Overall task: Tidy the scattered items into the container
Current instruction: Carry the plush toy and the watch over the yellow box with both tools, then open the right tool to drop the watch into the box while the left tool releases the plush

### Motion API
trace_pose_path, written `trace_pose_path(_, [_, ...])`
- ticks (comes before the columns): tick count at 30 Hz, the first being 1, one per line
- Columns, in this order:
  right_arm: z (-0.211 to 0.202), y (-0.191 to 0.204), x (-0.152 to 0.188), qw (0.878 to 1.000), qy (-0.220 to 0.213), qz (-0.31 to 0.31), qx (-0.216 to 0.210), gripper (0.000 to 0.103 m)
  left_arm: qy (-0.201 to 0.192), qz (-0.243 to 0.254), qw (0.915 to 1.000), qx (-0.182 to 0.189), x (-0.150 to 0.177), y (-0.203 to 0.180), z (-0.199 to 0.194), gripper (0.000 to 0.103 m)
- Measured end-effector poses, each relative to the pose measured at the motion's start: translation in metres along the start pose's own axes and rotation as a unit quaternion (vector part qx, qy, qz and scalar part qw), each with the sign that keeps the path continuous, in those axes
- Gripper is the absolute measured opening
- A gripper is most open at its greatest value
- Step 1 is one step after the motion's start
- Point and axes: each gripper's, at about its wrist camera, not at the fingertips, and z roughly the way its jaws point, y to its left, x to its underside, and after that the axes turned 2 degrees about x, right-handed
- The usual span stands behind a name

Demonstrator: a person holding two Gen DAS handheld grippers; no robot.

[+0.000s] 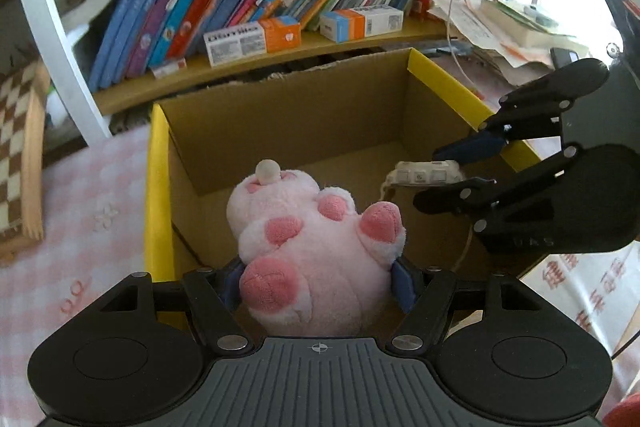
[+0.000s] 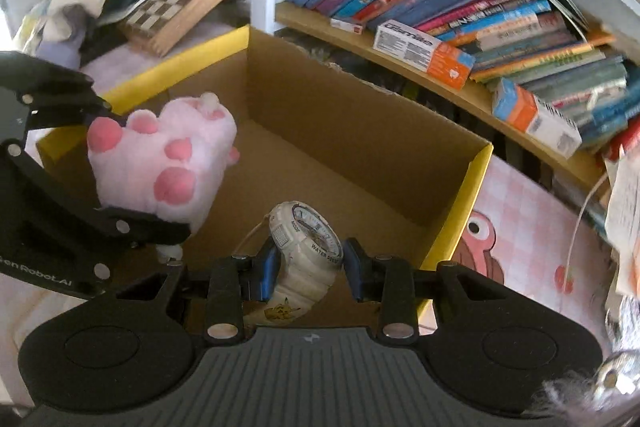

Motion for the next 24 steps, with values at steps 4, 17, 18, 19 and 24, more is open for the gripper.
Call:
trace_pose_path(4, [0.0, 0.0, 0.003, 0.999, 0.003, -0.051, 0.002, 0.032, 0.004, -0.009, 0.9999, -0.004, 0.0, -0.004, 0.0, 0.071])
trace_pose_path(17, [0.004, -0.007, 0.003, 0.998, -0.011, -0.058, -0.011, 0.032, 0.017, -0.03, 0.9992, -0.021, -0.001, -0.007, 0.0, 0.075])
trace_pose_path(18, [0.003, -0.007, 0.002, 0.998, -0.014, -0.053, -0.015, 0.032, 0.017, -0.028, 0.9993, -0.02, -0.001, -0.007, 0.001, 0.076])
trace_pose_path(19, [0.002, -0.008, 0.001, 0.998, -0.017, -0.048, -0.021, 0.03, 0.02, -0.028, 0.9992, -0.022, -0.002, -0.007, 0.0, 0.076])
trace_pose_path(24, [-0.001, -0.003, -0.001, 0.998, -0.023, -0.048, -0.041, 0.027, 0.028, -0.039, 0.9984, -0.031, 0.0, -0.01, -0.002, 0.074])
